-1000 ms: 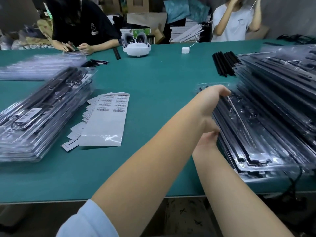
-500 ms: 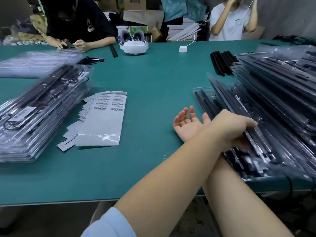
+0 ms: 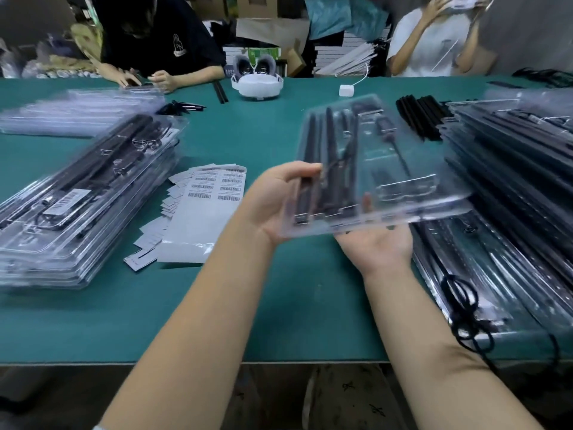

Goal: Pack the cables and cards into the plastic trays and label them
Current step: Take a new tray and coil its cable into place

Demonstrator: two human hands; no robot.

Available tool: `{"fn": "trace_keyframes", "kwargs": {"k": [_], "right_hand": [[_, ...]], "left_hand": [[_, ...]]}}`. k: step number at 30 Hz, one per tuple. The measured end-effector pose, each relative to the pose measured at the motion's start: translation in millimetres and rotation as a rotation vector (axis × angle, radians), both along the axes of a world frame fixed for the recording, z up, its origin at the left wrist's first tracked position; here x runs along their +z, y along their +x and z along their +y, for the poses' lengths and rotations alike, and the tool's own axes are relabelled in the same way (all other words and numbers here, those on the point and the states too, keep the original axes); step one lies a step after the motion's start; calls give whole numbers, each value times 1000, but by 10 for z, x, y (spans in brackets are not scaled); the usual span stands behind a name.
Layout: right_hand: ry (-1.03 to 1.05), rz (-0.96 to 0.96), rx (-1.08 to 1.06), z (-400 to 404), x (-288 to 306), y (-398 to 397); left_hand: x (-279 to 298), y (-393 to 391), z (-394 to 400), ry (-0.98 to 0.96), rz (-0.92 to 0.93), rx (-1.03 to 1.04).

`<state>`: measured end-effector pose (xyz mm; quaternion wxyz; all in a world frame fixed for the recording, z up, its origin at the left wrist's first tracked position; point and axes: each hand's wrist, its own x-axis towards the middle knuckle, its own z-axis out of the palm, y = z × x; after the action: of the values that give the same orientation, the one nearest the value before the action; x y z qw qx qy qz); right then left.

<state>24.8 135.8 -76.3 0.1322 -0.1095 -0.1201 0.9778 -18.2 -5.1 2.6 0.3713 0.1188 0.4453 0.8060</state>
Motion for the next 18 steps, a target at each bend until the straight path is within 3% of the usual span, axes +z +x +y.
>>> {"fn": "trace_keyframes", "kwargs": {"k": [6,8,10,13,18], "right_hand": [[367,142,245,-63,90,65],[584,81,299,-97,117,67],[782,-7,291,-135,133,63],[795,-67,223,-129,127,32],[812,-246,126,-164,75,-9]], "left_hand": [[-88,-332,-579,-222,276,405],[-177,-423,-655,-301,355,445],[-299,-506,-680,-295,298,370],[-468,-586,-650,-297,208,274],[-573,-562,-645,-516,374,378]]}}
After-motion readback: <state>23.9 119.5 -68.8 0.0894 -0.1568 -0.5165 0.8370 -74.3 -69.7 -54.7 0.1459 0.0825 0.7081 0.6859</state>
